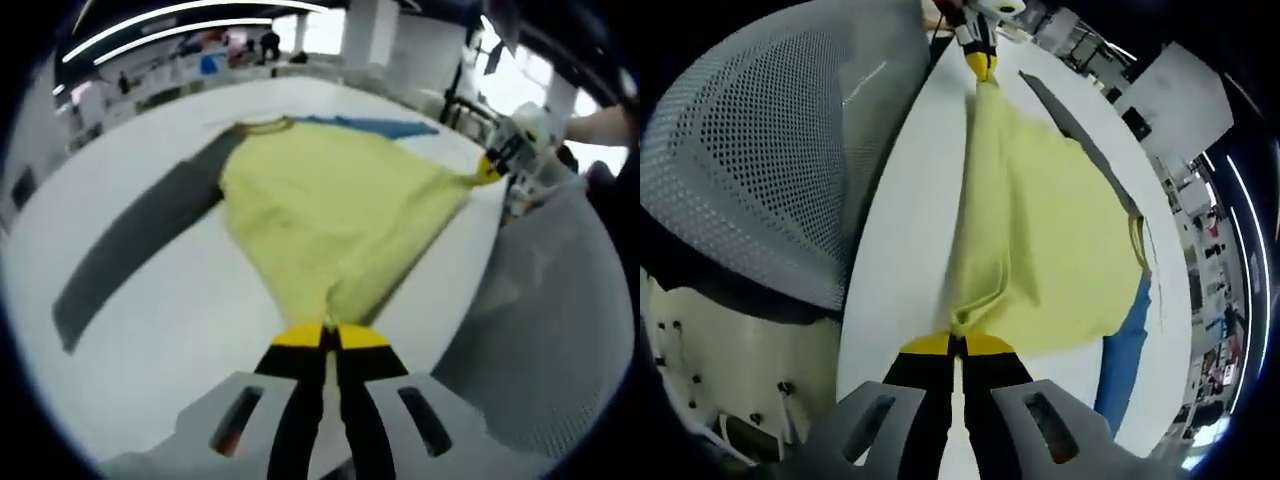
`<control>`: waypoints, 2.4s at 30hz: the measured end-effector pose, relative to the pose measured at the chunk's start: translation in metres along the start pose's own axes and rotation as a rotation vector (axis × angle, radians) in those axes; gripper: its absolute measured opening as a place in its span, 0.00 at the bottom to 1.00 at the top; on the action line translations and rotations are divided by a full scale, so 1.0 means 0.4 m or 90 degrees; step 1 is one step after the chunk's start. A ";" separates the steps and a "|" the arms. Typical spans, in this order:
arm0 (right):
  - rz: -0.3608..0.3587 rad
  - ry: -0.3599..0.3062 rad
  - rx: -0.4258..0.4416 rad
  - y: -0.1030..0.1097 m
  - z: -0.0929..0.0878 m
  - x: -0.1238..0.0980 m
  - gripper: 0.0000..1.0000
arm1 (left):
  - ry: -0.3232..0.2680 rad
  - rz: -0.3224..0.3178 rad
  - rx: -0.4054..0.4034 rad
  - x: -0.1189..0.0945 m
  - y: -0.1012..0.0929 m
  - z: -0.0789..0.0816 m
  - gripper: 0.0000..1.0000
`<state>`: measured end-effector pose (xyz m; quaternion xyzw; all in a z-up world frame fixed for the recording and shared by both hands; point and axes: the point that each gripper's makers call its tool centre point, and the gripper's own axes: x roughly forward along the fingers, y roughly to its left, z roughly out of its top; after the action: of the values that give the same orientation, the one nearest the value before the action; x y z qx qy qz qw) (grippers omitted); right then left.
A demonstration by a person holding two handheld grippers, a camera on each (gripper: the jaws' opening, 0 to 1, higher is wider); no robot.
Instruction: Fold the garment on the visible template until the final outline fits inside the template.
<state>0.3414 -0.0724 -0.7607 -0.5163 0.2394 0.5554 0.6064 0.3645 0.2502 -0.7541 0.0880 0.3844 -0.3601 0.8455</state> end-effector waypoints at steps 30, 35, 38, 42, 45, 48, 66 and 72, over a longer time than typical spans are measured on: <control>-0.005 0.002 0.052 0.066 -0.020 0.008 0.05 | 0.005 -0.010 -0.045 -0.010 -0.025 -0.055 0.01; -0.007 -0.001 0.062 0.072 -0.019 0.005 0.05 | 0.040 -0.029 -0.009 -0.015 -0.045 -0.079 0.03; -0.006 0.000 0.054 0.079 -0.016 0.004 0.05 | 0.047 -0.032 0.003 -0.019 -0.046 -0.080 0.02; -0.006 -0.001 0.045 0.080 -0.013 0.003 0.04 | 0.062 -0.039 0.018 -0.023 -0.046 -0.090 0.01; -0.005 0.001 0.033 0.080 -0.013 0.001 0.03 | 0.067 -0.041 0.021 -0.030 -0.047 -0.096 0.01; -0.006 0.001 0.019 0.081 -0.012 -0.004 0.03 | 0.072 -0.040 0.023 -0.035 -0.041 -0.103 0.00; -0.012 0.018 -0.127 0.125 -0.031 -0.004 0.02 | 0.077 -0.035 -0.005 -0.044 -0.028 -0.116 0.00; -0.015 0.016 -0.115 0.120 -0.031 -0.008 0.02 | 0.080 -0.038 -0.007 -0.044 -0.030 -0.118 0.00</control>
<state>0.2999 -0.0919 -0.7796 -0.5784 0.1898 0.5613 0.5608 0.3206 0.2712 -0.7724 0.0944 0.4411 -0.3770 0.8090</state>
